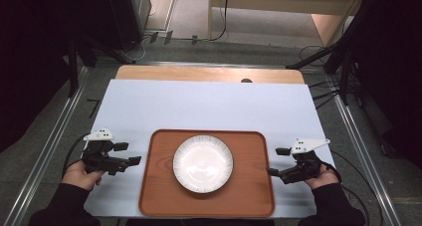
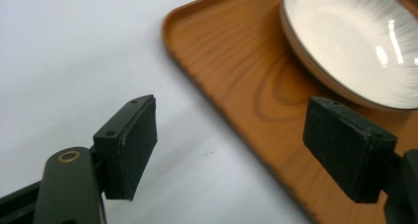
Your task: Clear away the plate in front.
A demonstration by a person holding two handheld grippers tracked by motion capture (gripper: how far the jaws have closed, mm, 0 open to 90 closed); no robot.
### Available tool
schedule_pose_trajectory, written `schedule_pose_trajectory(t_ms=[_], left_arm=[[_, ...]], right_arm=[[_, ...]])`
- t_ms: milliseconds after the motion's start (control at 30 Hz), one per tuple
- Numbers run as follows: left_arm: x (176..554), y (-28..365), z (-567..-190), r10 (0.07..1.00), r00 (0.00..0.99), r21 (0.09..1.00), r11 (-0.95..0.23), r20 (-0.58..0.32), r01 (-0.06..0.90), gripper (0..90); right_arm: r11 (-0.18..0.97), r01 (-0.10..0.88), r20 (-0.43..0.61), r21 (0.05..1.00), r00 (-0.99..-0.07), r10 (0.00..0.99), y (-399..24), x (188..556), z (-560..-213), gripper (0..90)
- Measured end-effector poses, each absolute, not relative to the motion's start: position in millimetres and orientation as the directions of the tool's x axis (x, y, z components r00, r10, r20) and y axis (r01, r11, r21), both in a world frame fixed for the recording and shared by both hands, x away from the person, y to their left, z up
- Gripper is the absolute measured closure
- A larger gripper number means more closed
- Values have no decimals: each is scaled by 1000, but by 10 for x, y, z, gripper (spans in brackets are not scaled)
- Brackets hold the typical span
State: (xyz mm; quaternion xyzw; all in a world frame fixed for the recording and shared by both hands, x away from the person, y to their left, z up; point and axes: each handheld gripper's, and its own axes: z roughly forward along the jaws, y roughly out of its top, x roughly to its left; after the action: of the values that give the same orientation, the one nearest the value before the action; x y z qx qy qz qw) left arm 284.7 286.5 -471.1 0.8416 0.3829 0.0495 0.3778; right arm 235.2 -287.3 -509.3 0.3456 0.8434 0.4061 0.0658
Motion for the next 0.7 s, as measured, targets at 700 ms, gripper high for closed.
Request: schedule_pose_trajectory(t_ms=[700], left_arm=[[2879, 3055, -4807, 737, 660, 694, -400, -144, 599, 216]], right_arm=[[431, 532, 170, 729, -751, 638, -2872, 2354, -5093, 177]])
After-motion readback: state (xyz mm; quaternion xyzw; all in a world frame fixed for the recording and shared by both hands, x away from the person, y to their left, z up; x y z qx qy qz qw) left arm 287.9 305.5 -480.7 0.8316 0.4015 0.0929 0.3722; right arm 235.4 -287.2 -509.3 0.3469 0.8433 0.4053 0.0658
